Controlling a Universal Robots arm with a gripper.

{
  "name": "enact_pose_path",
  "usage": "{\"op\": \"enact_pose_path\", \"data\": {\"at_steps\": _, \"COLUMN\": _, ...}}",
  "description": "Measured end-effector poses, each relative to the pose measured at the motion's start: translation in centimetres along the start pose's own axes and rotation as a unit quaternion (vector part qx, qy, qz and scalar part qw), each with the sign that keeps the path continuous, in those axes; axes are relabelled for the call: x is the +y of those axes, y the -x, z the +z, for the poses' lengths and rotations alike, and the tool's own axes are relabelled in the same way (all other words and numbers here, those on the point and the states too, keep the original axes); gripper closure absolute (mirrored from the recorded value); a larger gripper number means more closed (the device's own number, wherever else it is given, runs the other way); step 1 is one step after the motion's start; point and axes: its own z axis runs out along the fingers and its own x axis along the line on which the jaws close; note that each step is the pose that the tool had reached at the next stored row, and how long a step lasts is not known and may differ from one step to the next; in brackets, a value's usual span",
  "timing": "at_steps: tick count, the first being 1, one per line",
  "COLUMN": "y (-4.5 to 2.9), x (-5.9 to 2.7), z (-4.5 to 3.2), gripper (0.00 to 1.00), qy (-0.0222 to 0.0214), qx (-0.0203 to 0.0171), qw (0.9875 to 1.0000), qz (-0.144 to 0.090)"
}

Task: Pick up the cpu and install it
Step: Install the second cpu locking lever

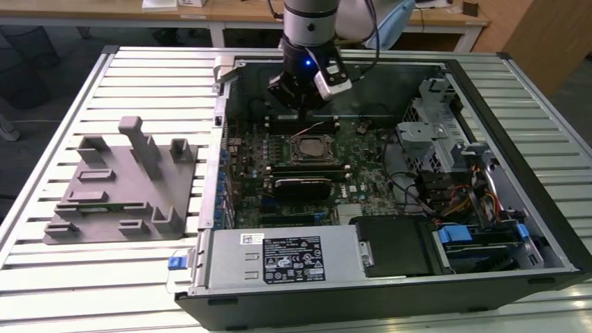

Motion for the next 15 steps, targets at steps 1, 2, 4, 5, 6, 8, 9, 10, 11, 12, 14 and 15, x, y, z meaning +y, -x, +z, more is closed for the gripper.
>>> {"op": "enact_pose_path", "data": {"at_steps": 1, "y": 0.02, "x": 0.02, "z": 0.06, "gripper": 0.89, "qy": -0.0017, "qx": -0.0002, "qw": 1.0000, "qz": 0.000}}
{"op": "enact_pose_path", "data": {"at_steps": 2, "y": 0.06, "x": 0.03, "z": 0.12, "gripper": 0.89, "qy": -0.0018, "qx": -0.0003, "qw": 1.0000, "qz": 0.000}}
{"op": "enact_pose_path", "data": {"at_steps": 4, "y": 0.19, "x": 0.04, "z": 0.24, "gripper": 0.89, "qy": -0.0019, "qx": -0.0002, "qw": 1.0000, "qz": 0.000}}
{"op": "enact_pose_path", "data": {"at_steps": 5, "y": 0.30, "x": 0.05, "z": 0.32, "gripper": 0.89, "qy": -0.0019, "qx": -0.0002, "qw": 1.0000, "qz": 0.000}}
{"op": "enact_pose_path", "data": {"at_steps": 6, "y": 0.43, "x": 0.07, "z": 0.41, "gripper": 0.89, "qy": -0.0019, "qx": -0.0002, "qw": 1.0000, "qz": 0.000}}
{"op": "enact_pose_path", "data": {"at_steps": 8, "y": 0.62, "x": 0.11, "z": 0.52, "gripper": 0.89, "qy": -0.0020, "qx": -0.0002, "qw": 1.0000, "qz": 0.000}}
{"op": "enact_pose_path", "data": {"at_steps": 9, "y": 0.62, "x": 0.11, "z": 0.56, "gripper": 0.89, "qy": -0.0020, "qx": -0.0002, "qw": 1.0000, "qz": 0.000}}
{"op": "enact_pose_path", "data": {"at_steps": 10, "y": 0.62, "x": 0.14, "z": 0.59, "gripper": 0.89, "qy": -0.0022, "qx": -0.0002, "qw": 1.0000, "qz": 0.000}}
{"op": "enact_pose_path", "data": {"at_steps": 11, "y": 0.64, "x": 0.17, "z": 0.64, "gripper": 0.89, "qy": -0.0022, "qx": -0.0003, "qw": 1.0000, "qz": 0.000}}
{"op": "enact_pose_path", "data": {"at_steps": 12, "y": 0.67, "x": 0.20, "z": 0.69, "gripper": 0.89, "qy": -0.0022, "qx": -0.0003, "qw": 1.0000, "qz": 0.000}}
{"op": "enact_pose_path", "data": {"at_steps": 14, "y": 1.02, "x": 0.77, "z": 1.28, "gripper": 0.89, "qy": -0.0022, "qx": -0.0002, "qw": 1.0000, "qz": 0.000}}
{"op": "enact_pose_path", "data": {"at_steps": 15, "y": 1.07, "x": 0.84, "z": 1.33, "gripper": 0.89, "qy": -0.0022, "qx": -0.0003, "qw": 1.0000, "qz": 0.000}}
